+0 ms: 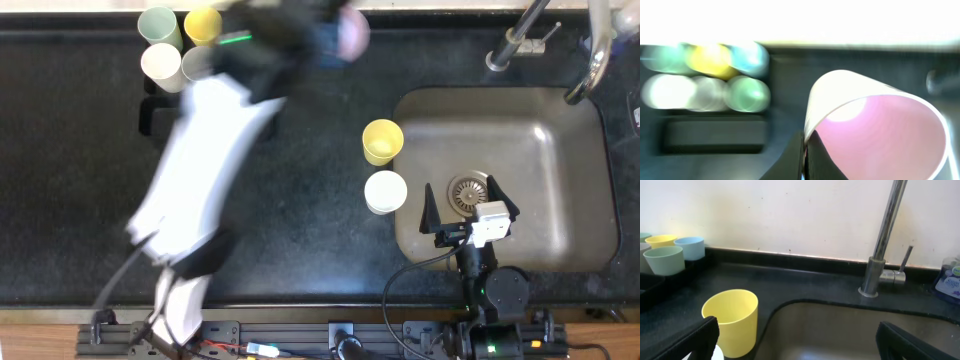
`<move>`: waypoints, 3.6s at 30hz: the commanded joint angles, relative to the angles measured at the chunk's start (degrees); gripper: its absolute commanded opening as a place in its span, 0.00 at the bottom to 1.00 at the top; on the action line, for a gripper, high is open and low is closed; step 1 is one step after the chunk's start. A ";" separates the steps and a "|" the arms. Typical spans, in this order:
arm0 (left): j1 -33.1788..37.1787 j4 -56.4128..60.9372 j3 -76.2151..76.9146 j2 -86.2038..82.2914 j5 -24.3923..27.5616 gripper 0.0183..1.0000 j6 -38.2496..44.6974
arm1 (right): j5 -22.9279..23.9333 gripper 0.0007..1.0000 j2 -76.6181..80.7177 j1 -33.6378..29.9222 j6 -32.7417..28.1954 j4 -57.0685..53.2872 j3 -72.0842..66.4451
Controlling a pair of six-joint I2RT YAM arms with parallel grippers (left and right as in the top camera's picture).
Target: Store Cups
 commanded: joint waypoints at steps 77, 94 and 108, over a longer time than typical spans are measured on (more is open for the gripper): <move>49.72 45.22 -81.20 -16.48 22.64 0.02 23.39 | 0.24 1.00 -0.37 0.15 0.44 0.33 -0.76; 49.48 45.22 -81.11 -20.92 24.76 0.77 23.39 | 0.24 1.00 -0.37 0.15 0.42 0.33 -0.76; 24.87 24.87 -62.97 -34.32 20.85 1.00 13.44 | 0.24 1.00 -0.37 0.15 0.44 0.33 -0.76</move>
